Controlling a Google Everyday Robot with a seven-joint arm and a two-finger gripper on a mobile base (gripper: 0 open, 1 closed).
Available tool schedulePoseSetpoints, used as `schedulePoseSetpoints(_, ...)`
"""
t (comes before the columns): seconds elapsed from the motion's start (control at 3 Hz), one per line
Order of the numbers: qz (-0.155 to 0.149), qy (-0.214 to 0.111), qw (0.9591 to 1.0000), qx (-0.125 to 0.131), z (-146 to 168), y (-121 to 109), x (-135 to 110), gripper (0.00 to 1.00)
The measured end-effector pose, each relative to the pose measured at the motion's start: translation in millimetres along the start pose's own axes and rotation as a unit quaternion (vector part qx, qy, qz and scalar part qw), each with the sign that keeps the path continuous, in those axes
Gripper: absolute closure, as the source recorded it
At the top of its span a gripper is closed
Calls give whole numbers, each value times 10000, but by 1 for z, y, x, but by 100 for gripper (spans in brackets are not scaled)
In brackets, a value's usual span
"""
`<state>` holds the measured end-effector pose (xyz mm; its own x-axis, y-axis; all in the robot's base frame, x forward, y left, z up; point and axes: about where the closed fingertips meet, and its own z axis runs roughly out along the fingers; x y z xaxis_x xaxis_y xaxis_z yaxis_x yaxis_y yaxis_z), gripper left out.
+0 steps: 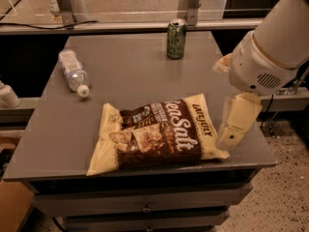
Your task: Move brown chip bag near green can
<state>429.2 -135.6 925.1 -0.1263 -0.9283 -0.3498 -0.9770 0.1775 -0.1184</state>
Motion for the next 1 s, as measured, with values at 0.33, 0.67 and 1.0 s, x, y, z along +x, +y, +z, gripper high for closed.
schedulePoseSetpoints(0.33, -64, -197, 9996, -212, 28, 11, -15, 0)
schedulePoseSetpoints(0.67, -133, -349, 9992, -129, 57, 19, -25, 0)
schedulePoseSetpoints(1.0, -111, -461, 9989, 24, 82, 18, -29, 0)
